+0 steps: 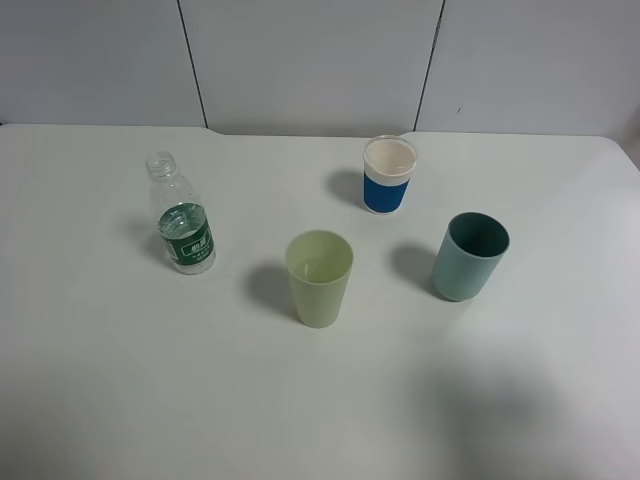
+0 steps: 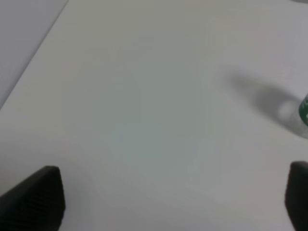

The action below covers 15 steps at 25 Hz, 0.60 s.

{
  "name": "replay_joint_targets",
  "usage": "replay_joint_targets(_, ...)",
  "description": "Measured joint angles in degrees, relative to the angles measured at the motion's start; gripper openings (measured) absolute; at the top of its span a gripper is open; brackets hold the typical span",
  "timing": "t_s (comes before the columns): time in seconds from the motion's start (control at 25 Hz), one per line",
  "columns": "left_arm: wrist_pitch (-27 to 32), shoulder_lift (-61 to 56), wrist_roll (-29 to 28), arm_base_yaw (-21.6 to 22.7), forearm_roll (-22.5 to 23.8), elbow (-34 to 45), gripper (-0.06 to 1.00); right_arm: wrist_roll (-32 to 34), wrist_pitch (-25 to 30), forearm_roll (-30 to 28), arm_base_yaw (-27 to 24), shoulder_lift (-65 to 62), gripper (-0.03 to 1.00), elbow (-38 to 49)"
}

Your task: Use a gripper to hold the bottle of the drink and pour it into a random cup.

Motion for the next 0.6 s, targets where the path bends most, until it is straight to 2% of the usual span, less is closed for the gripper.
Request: replay_joint_targets(0.6,0.0,0.0,0.0,0.0,0.14,0.0,0.91,0.0,0.0,0.0,0.0,0.0,0.74,0.0)
